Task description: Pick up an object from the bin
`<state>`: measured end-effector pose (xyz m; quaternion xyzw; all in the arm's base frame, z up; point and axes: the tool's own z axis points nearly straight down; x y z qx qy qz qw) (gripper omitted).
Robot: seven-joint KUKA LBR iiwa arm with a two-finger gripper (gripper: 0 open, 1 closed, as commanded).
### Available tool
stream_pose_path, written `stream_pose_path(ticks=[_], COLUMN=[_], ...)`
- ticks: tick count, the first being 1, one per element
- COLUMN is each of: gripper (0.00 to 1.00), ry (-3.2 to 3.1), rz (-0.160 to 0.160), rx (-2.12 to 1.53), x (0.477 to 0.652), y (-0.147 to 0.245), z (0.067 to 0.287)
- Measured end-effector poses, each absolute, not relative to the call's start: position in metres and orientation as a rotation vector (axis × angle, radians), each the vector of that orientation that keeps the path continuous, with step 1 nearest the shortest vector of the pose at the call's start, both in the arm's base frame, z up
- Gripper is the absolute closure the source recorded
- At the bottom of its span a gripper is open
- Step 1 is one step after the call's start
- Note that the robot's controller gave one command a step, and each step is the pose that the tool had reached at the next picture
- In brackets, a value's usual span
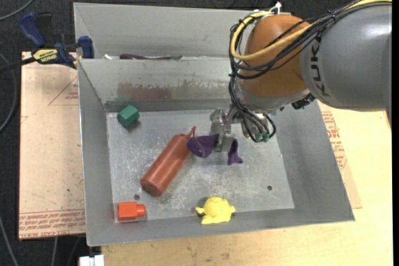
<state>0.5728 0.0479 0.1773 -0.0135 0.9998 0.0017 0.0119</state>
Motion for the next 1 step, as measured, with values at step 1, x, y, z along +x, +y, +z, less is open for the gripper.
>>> stream_pose_path(ticks=[1], gripper=[1.0], ry=[3.125], rz=[0.005], rx=[-0.048], x=[0.5741], y=[0.047], z=[0.2125])
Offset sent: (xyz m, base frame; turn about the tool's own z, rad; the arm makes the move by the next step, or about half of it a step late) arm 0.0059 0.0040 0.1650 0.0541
